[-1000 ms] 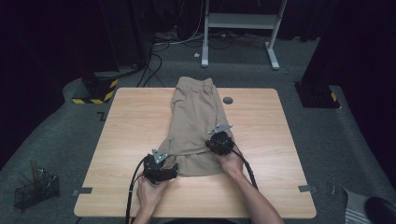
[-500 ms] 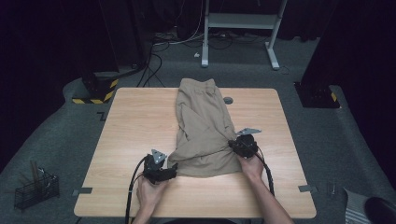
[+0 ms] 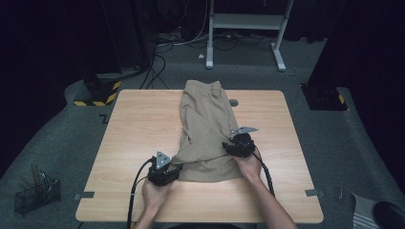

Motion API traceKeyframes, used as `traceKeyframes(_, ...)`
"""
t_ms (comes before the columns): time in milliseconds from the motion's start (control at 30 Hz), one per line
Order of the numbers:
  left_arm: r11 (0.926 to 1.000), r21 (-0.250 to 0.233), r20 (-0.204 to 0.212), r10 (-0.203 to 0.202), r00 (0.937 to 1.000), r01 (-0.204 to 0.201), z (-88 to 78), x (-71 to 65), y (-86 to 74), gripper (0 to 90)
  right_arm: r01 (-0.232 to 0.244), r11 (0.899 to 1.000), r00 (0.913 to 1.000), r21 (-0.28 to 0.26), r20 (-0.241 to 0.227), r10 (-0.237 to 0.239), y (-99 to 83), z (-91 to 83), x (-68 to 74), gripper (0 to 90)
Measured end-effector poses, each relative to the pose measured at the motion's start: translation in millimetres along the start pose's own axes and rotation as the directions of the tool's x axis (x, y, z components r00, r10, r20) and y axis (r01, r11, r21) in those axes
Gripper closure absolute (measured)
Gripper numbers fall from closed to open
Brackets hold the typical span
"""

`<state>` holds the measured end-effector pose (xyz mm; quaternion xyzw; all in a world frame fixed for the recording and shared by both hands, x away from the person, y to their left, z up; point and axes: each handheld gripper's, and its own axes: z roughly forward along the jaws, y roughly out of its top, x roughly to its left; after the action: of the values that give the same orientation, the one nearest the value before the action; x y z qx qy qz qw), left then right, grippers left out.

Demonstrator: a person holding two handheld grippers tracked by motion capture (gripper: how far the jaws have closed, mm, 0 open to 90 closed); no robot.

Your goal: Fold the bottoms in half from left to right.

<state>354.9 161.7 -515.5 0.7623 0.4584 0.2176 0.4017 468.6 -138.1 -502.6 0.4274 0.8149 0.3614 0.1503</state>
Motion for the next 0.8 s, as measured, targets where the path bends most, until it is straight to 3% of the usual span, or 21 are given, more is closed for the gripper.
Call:
traceKeyframes(100,0.9992,0.001,0.003,0.041,0.9992,-0.041,-3.2,-2.7,0.4,75.1,0.028,0.998,0.9996,0.059,-0.003,-0.028,-2.9,8.0,0.9,76.8)
traceKeyframes(167,0.9977,0.004,-0.005,0.068,0.9977,-0.068,-8.1,-5.0,-2.1,82.2,0.055,0.997,0.9984,0.055,-0.014,-0.054,-7.8,4.3,0.8,88.5)
traceKeyframes(267,0.9942,0.034,-0.007,0.102,0.9948,-0.102,-15.8,-8.5,-9.3,85.0,0.088,0.995,0.996,0.045,-0.012,-0.088,-18.2,-8.2,-0.9,89.5)
traceKeyframes(400,0.9842,0.064,-0.016,0.167,0.9859,-0.165,-20.5,-19.0,-17.7,84.5,0.078,0.997,0.9966,0.005,-0.024,-0.078,-33.6,-26.3,-5.3,89.3)
traceKeyframes(467,0.9817,0.071,-0.023,0.179,0.9836,-0.177,-21.7,-22.9,-17.6,77.0,0.092,0.996,0.9957,0.011,-0.011,-0.092,-37.9,-29.6,-3.5,88.6)
traceKeyframes(500,0.9838,0.054,-0.012,0.172,0.9851,-0.171,-23.6,-22.2,-16.6,70.1,0.097,0.995,0.9952,0.014,-0.009,-0.097,-38.9,-30.8,-3.5,87.9)
traceKeyframes(633,0.9964,-0.006,0.068,0.085,0.9941,-0.085,-31.2,-11.2,-3.3,45.7,0.074,0.997,0.9968,-0.036,-0.026,-0.075,-32.0,-38.5,-1.9,71.7)
traceKeyframes(733,0.9987,-0.041,0.133,0.035,0.9906,-0.029,-35.0,-2.9,8.6,38.1,0.077,0.995,0.9966,-0.069,-0.024,-0.079,-19.3,-39.4,4.1,61.4)
traceKeyframes(800,0.9988,-0.036,0.142,0.036,0.9893,-0.032,-35.9,-1.1,13.0,34.2,0.085,0.994,0.9957,-0.074,-0.031,-0.088,-8.8,-34.4,9.0,59.2)
